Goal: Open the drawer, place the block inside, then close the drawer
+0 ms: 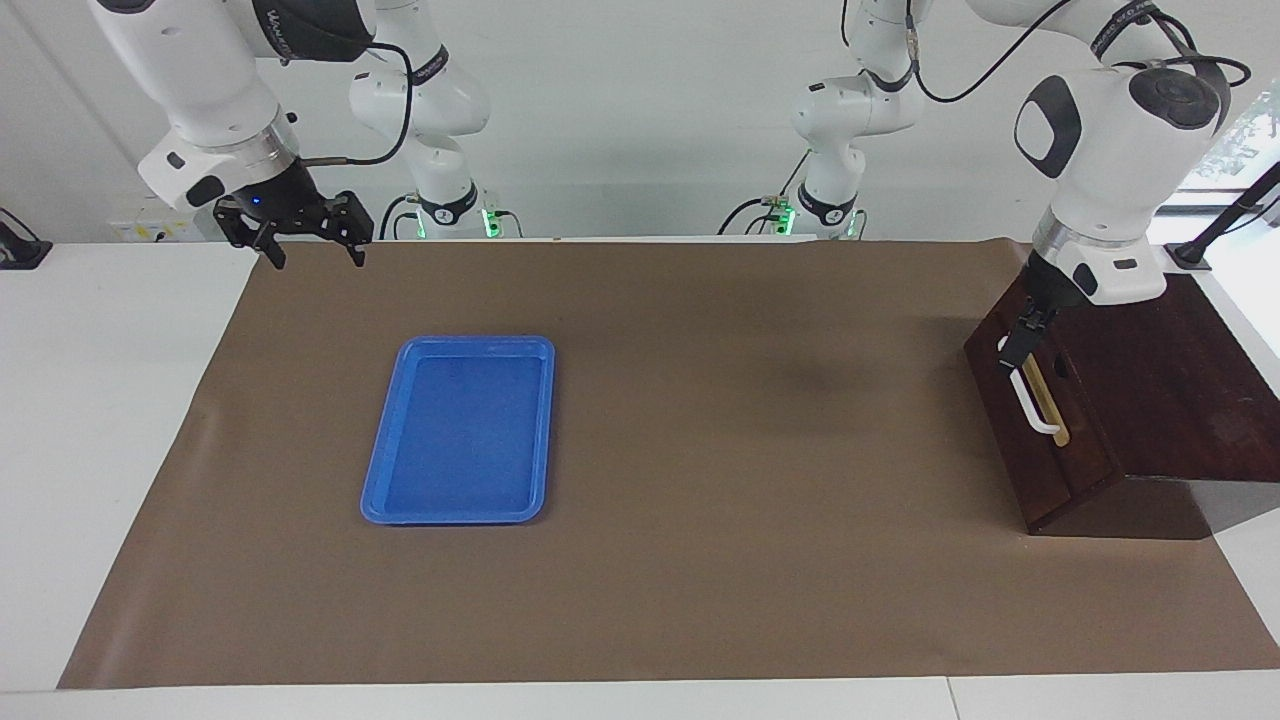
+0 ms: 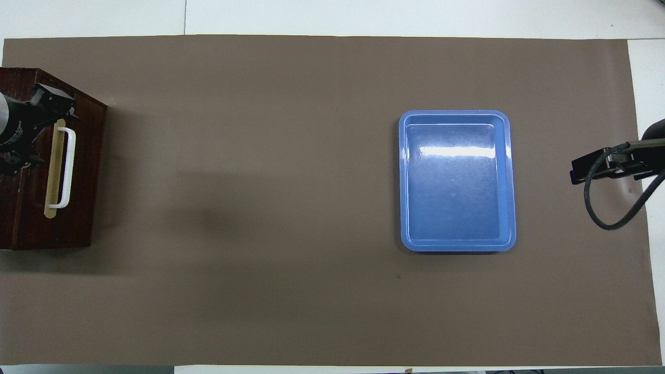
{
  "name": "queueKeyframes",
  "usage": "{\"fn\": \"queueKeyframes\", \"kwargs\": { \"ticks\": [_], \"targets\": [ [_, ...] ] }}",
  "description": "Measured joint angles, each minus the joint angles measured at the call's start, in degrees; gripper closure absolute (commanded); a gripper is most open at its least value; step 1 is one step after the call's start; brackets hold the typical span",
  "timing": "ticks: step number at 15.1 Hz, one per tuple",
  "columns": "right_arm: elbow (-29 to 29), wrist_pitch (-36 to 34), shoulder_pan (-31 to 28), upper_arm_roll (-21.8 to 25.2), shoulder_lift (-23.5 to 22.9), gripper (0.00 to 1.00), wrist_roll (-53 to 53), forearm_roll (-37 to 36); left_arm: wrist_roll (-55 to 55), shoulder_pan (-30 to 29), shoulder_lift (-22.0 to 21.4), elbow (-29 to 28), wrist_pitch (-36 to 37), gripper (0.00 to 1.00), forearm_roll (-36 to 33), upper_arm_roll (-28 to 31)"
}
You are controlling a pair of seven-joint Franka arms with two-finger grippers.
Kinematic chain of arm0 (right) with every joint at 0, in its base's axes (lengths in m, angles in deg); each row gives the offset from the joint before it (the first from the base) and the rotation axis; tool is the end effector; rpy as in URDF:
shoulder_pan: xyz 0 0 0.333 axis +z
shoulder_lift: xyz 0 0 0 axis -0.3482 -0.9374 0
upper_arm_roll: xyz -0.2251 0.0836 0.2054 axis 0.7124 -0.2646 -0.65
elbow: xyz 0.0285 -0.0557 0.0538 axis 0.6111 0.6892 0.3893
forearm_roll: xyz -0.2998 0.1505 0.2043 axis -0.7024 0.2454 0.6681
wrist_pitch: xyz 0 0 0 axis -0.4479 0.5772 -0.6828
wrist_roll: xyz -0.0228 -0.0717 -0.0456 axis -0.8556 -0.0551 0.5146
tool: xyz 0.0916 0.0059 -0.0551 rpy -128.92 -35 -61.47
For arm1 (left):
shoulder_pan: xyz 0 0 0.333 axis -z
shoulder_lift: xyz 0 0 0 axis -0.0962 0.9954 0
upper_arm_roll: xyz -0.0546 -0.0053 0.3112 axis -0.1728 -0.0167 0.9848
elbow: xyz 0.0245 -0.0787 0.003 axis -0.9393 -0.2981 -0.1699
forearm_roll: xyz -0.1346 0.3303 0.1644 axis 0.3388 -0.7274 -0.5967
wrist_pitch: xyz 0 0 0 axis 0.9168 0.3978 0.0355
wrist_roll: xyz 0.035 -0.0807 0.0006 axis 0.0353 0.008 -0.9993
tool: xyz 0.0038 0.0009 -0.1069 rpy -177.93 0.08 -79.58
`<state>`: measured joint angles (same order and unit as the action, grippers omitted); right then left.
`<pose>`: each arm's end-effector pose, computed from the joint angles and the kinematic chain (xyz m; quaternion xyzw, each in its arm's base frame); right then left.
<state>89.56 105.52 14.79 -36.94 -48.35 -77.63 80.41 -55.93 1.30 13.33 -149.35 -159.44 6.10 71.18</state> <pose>0.5370 0.0028 0.6169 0.9984 0.0177 -0.0516 0.0131 0.5890 -0.0212 0.5449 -0.9405 -0.3363 -0.0465 0.0096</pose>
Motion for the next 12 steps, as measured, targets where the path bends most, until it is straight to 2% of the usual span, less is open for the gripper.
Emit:
{"fn": "queueKeyframes", "kwargs": {
  "ticks": [6, 12],
  "targets": [
    [0.00, 0.00, 0.00, 0.00, 0.00, 0.00, 0.00, 0.00, 25.36, 0.02, -0.77, 0.01, 5.18, 0.00, 0.78, 0.04],
    [0.00, 0.00, 0.00, 0.01, 0.00, 0.00, 0.00, 0.00, 28.42, 0.19, -2.67, 0.03, 5.34, 0.00, 1.00, -0.23]
  ]
}}
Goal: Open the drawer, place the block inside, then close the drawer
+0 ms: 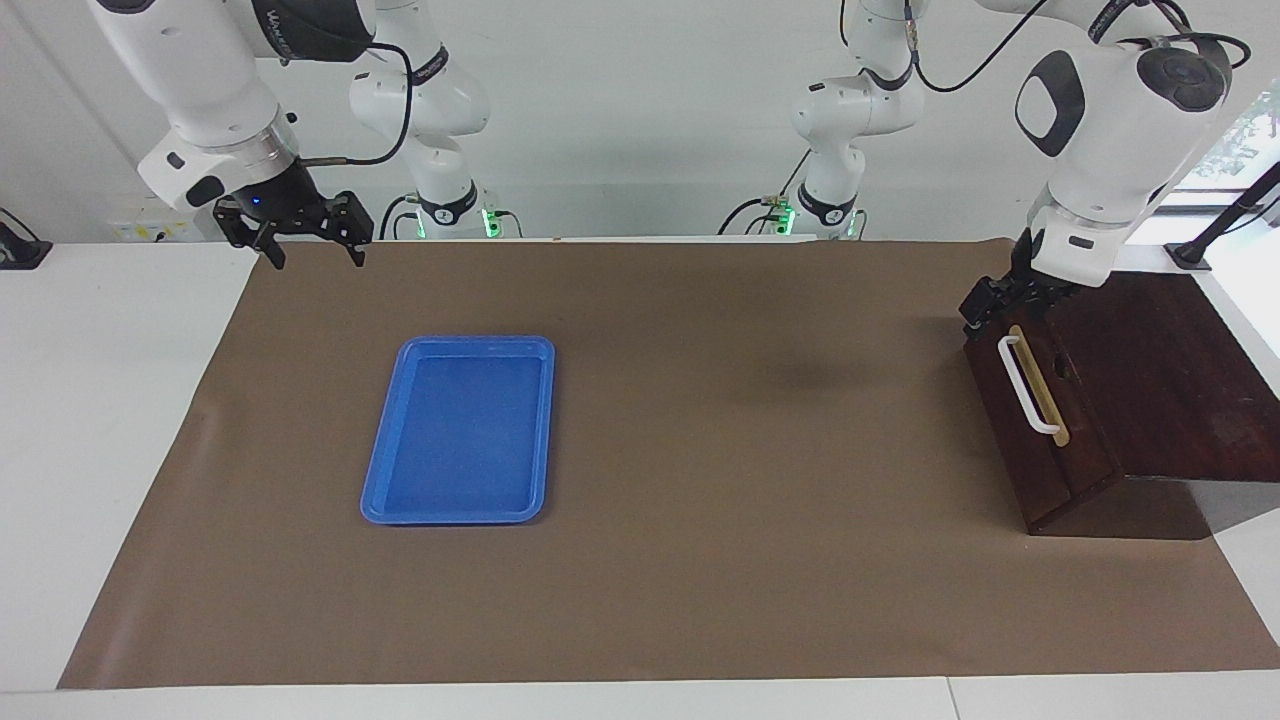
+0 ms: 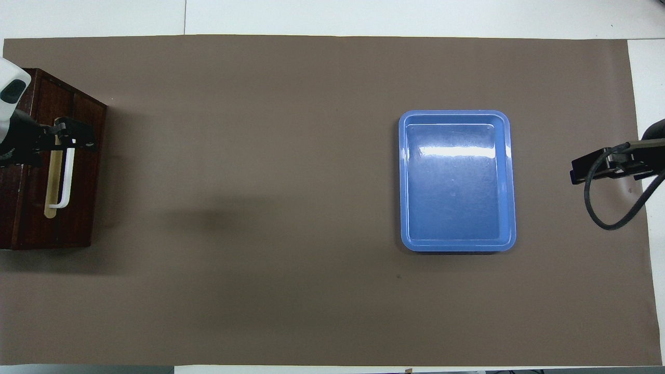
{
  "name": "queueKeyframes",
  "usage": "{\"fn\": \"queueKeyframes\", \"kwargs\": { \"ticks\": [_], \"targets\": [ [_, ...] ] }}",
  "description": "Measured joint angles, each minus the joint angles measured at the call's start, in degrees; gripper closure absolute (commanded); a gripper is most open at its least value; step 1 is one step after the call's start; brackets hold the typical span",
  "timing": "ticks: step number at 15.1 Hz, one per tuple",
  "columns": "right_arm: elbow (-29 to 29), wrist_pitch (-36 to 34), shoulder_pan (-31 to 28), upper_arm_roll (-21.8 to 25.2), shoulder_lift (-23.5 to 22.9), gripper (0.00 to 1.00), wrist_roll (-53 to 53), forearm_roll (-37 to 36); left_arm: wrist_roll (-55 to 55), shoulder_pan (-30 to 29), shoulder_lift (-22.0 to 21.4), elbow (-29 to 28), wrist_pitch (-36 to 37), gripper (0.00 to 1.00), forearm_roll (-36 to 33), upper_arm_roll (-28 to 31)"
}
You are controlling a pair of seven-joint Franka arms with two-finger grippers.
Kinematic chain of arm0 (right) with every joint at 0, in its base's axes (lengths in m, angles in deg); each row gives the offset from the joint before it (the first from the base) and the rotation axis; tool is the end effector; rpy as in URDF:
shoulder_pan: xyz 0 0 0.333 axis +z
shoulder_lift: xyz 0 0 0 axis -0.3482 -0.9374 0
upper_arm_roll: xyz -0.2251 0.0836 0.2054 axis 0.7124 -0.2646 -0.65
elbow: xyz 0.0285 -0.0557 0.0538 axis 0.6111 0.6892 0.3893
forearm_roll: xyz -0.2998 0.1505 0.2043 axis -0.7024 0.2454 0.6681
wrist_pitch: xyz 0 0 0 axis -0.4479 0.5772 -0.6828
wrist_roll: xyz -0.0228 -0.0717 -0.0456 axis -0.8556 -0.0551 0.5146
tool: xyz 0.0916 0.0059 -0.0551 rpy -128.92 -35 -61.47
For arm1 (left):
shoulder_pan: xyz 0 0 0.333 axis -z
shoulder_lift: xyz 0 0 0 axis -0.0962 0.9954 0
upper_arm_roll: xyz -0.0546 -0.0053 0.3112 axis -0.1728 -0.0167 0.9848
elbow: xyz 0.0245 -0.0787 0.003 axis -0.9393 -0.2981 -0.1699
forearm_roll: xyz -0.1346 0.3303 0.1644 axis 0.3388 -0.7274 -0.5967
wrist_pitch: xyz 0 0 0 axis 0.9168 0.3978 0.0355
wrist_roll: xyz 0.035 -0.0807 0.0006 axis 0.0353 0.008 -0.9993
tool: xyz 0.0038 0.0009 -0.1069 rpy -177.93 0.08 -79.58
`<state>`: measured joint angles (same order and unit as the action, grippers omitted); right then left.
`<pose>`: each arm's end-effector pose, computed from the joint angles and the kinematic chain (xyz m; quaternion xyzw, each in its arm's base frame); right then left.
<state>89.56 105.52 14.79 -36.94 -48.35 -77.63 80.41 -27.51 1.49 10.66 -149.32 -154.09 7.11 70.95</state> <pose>0.5370 0.0028 0.6169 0.9984 0.0177 -0.0516 0.0131 0.5690 -0.0266 0.5632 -0.9951 -0.0951 -0.0189 0.0188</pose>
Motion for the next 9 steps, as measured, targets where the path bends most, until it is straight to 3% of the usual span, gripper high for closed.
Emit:
{"fn": "queueKeyframes", "kwargs": {
  "ticks": [9],
  "targets": [
    [0.00, 0.00, -0.01, 0.02, 0.00, 0.00, 0.00, 0.00, 8.83, 0.76, -0.54, 2.82, 7.75, 0.00, 0.24, -1.67]
  ]
}}
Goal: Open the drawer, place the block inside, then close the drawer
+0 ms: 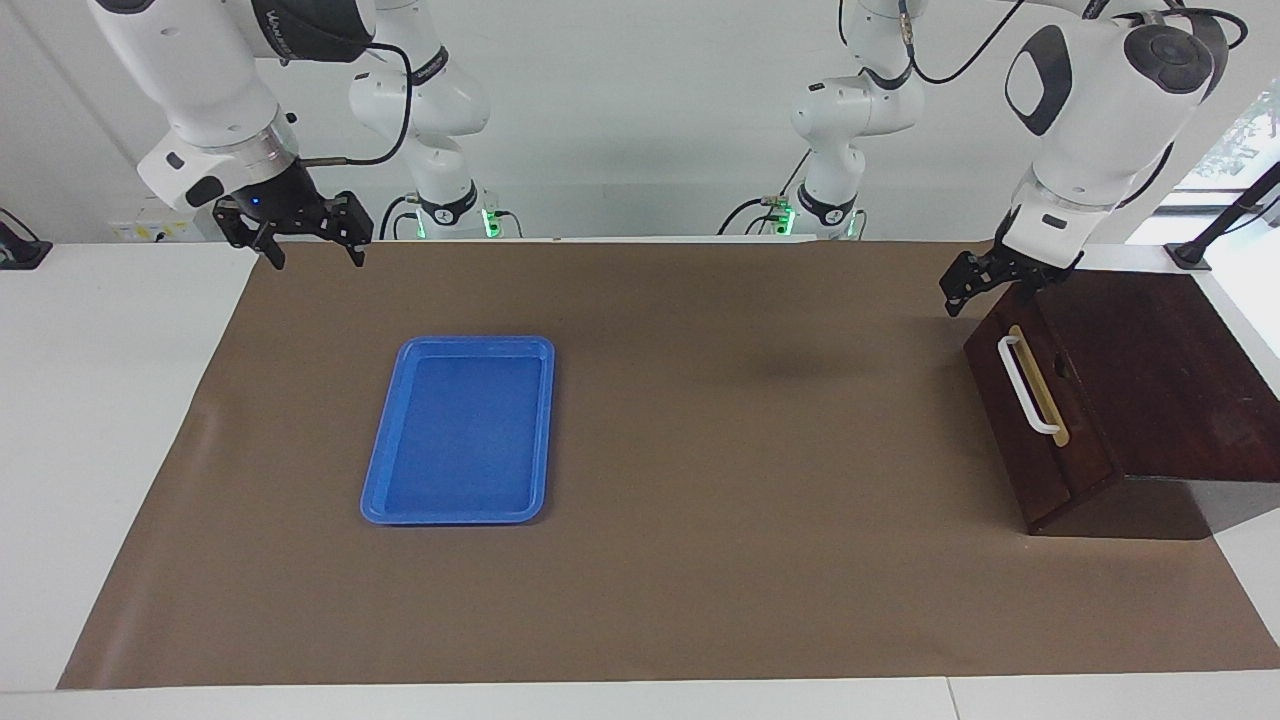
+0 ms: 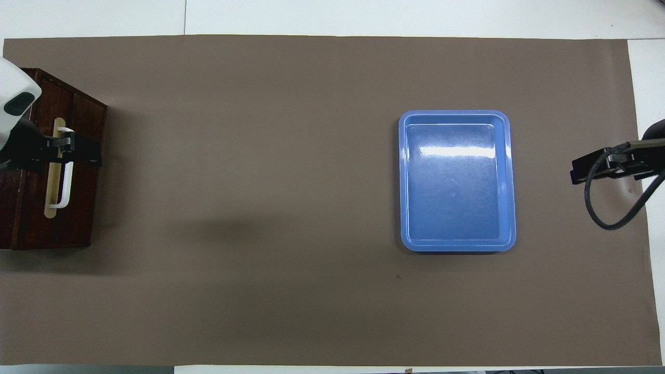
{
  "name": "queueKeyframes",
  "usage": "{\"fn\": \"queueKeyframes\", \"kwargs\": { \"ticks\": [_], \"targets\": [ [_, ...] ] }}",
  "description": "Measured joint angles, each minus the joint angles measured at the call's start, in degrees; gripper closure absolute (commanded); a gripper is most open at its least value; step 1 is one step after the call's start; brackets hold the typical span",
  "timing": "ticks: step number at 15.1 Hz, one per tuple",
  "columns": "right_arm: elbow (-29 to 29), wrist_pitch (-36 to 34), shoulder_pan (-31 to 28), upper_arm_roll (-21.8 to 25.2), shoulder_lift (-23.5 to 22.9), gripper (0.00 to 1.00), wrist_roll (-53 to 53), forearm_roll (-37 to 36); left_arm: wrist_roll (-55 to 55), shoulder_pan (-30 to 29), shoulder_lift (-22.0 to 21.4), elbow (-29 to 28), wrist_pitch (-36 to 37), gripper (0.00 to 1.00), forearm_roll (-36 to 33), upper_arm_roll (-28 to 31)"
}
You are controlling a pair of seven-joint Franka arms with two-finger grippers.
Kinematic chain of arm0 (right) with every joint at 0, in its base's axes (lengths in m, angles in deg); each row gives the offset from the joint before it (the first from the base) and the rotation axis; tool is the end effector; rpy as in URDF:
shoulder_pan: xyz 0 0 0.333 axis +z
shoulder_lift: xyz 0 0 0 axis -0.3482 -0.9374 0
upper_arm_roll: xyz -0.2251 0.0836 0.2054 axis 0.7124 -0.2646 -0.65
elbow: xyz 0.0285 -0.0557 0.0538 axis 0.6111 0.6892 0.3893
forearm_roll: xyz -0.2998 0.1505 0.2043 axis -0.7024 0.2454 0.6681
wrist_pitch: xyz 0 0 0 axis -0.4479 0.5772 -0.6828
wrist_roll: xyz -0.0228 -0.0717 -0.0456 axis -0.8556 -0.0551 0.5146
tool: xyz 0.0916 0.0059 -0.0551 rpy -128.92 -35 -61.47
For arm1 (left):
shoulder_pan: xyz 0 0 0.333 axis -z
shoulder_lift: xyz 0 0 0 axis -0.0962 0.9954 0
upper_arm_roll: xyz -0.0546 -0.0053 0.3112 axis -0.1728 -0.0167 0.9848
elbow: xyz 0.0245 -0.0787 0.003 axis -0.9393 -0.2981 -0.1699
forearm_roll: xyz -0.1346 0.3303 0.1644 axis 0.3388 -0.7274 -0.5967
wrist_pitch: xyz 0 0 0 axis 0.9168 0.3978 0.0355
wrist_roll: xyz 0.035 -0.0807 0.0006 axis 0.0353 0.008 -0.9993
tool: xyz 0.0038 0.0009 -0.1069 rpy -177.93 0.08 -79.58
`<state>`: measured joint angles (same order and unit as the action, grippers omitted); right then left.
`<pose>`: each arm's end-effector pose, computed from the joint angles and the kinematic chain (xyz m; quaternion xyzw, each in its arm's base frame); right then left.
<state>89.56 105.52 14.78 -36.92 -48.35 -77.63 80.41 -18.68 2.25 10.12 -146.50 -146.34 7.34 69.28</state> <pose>0.5370 0.0025 0.6169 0.9984 0.0174 -0.0516 0.0131 0.5545 -0.0495 0.5803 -0.9995 0.0007 0.0204 0.0224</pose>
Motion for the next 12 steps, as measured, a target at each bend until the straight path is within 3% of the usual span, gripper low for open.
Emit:
{"fn": "queueKeyframes", "kwargs": {
  "ticks": [12],
  "targets": [
    [0.00, 0.00, 0.00, 0.00, 0.00, 0.00, 0.00, 0.00, 2.89, 0.03, 0.00, 0.55, 1.34, 0.00, 1.82, -0.52]
  ]
}}
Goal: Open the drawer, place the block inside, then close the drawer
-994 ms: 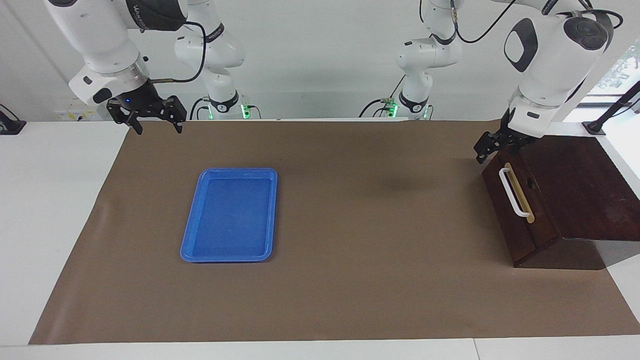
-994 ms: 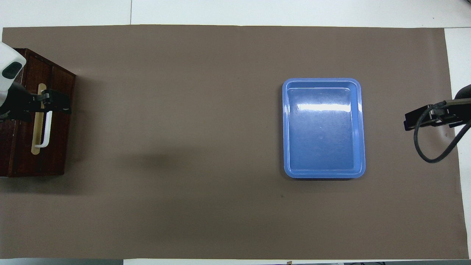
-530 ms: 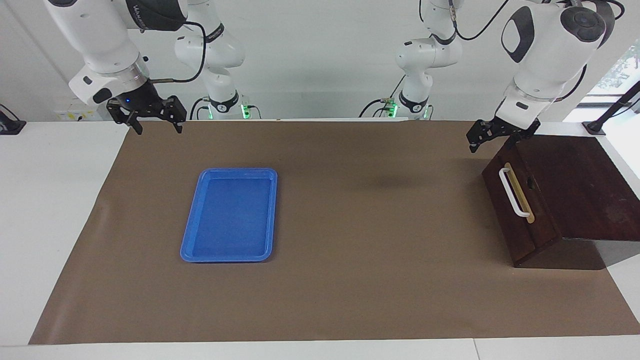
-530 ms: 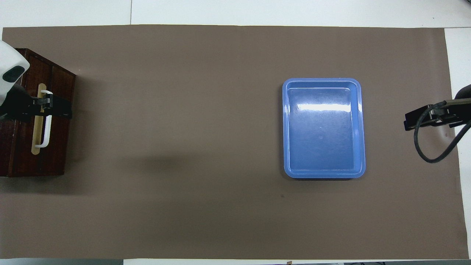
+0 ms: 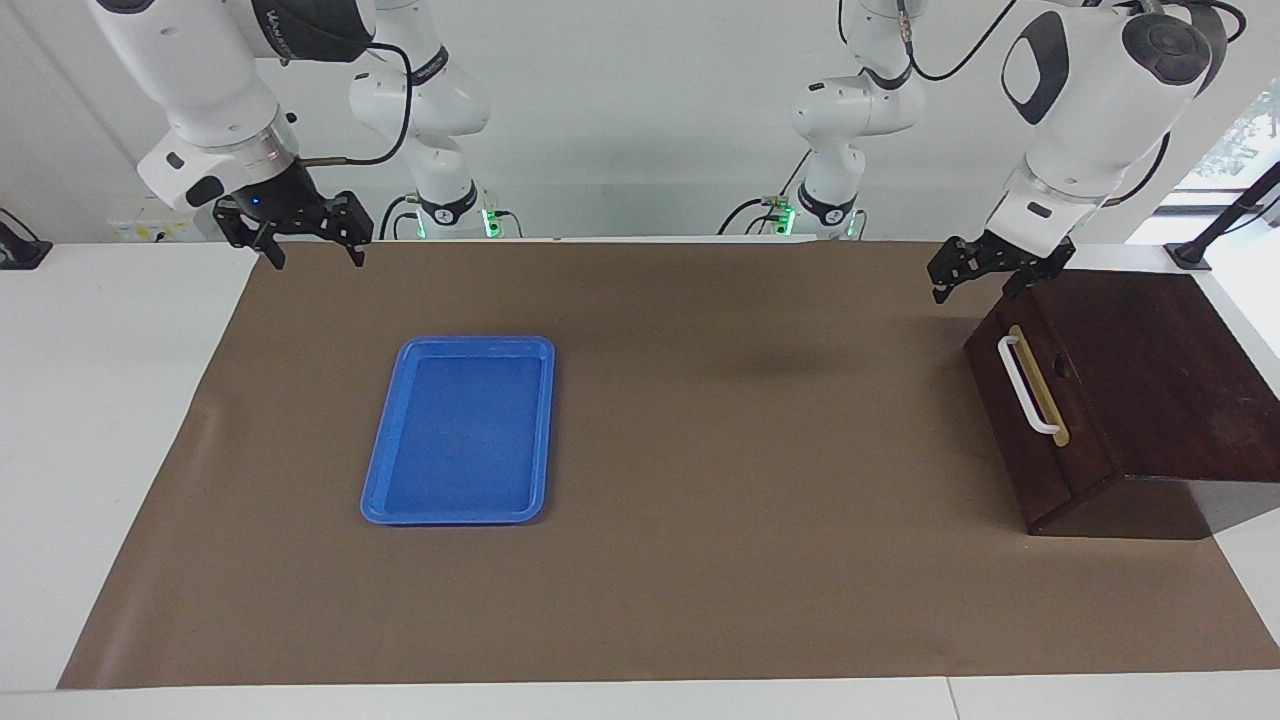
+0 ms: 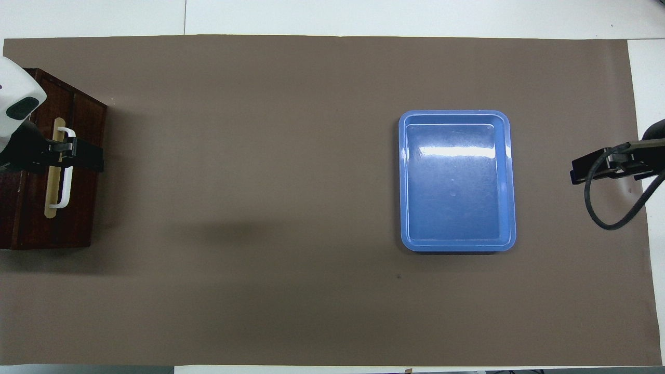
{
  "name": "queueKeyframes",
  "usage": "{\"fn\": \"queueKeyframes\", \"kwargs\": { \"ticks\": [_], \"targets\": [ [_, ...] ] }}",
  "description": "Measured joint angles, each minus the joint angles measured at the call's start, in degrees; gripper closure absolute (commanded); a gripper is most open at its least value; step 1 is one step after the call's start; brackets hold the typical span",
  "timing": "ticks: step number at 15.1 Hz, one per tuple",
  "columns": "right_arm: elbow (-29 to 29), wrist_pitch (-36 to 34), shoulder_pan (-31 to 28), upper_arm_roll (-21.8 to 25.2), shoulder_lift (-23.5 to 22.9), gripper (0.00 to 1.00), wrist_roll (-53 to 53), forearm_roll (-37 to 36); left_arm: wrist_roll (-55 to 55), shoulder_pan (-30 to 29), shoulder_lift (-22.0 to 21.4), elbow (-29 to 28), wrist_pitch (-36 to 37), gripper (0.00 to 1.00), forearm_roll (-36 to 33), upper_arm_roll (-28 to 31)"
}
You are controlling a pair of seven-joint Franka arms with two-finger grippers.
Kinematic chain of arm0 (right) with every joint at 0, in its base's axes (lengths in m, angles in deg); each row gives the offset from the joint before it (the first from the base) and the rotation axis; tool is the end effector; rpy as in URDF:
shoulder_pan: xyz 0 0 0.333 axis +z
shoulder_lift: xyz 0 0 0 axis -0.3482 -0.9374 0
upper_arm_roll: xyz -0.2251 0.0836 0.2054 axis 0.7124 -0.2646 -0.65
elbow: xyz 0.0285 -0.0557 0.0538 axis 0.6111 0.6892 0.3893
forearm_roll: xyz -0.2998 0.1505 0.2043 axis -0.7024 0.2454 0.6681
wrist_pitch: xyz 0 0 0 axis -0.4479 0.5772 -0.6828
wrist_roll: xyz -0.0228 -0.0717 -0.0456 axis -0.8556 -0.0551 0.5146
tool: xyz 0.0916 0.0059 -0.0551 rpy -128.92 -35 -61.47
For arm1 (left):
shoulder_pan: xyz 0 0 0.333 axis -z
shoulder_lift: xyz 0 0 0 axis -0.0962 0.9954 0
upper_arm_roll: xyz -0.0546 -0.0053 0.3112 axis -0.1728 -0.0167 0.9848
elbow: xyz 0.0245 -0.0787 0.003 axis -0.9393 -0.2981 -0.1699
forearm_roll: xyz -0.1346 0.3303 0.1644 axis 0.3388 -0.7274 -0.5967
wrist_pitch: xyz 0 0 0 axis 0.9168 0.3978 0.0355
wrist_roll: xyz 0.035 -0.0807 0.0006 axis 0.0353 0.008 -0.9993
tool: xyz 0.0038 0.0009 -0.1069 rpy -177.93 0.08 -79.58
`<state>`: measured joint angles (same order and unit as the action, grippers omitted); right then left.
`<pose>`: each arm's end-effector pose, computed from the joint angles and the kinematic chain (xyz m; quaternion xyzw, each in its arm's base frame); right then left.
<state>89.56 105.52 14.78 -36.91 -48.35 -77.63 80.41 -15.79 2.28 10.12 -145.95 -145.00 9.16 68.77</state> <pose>0.5370 0.0024 0.6169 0.9984 0.0174 -0.0516 0.0131 0.5517 -0.0577 0.5828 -0.9991 0.0292 0.0290 0.0067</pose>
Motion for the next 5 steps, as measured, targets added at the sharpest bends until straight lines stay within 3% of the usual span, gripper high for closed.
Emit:
{"fn": "queueKeyframes", "kwargs": {
  "ticks": [5],
  "targets": [
    [0.00, 0.00, 0.00, 0.00, 0.00, 0.00, 0.00, 0.00, 0.13, 0.00, 0.00, 0.31, 0.00, 0.00, 0.08, -0.07]
  ]
}}
